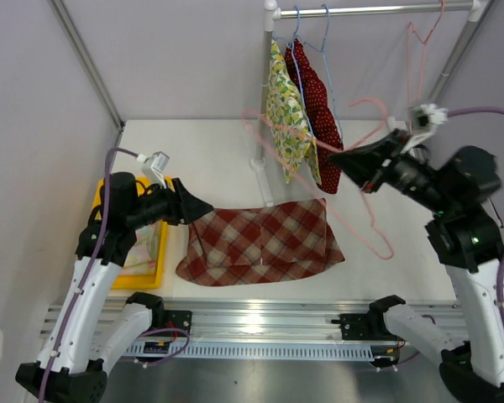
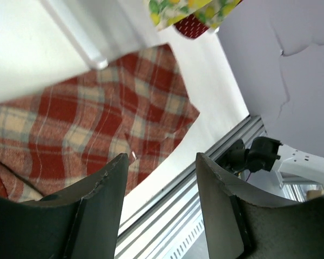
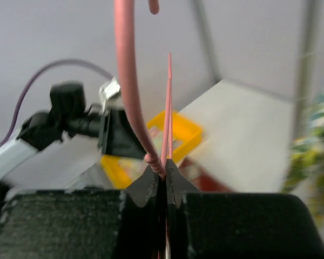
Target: Place the skirt on the hanger
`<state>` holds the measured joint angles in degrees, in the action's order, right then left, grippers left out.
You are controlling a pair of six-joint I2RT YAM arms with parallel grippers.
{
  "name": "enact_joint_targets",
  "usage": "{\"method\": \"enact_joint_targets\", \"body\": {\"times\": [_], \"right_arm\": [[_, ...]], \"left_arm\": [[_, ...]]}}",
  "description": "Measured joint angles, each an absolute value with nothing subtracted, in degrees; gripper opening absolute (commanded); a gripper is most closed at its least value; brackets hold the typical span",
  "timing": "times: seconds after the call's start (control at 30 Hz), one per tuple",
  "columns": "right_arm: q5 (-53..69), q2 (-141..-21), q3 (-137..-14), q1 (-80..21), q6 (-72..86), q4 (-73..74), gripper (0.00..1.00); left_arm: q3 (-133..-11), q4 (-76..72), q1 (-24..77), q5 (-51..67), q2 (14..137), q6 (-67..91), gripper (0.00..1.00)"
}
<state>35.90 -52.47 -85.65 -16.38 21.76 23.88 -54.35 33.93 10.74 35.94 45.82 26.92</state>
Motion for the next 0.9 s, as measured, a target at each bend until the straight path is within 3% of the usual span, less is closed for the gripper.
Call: {"method": "enact_joint_targets", "body": {"times": [0.13,0.27,0.57,0.9], "right_arm": [[27.16,-57.56,-81.58,-35.44,19.22,24.23,0.0],[20.05,-62.39,-73.21,-46.19,17.82,22.09,0.0],[21.04,-66.67,-50.81,-51.48,22.81,3.14,0.0],[24.53,-70.13,-40.6,-52.45,27.94,-15.62,0.0]], "left_arm": [[-58.37,35.73,10.74,34.24,42.78,27.09,0.58],[-61.87,37.69,10.74,31.81,40.99,26.98,0.58],[-55.81,38.37,12.19,29.78,38.57,28.36,0.49],[-42.44,37.6,30.26,19.03,38.98,34.26,0.39]]}}
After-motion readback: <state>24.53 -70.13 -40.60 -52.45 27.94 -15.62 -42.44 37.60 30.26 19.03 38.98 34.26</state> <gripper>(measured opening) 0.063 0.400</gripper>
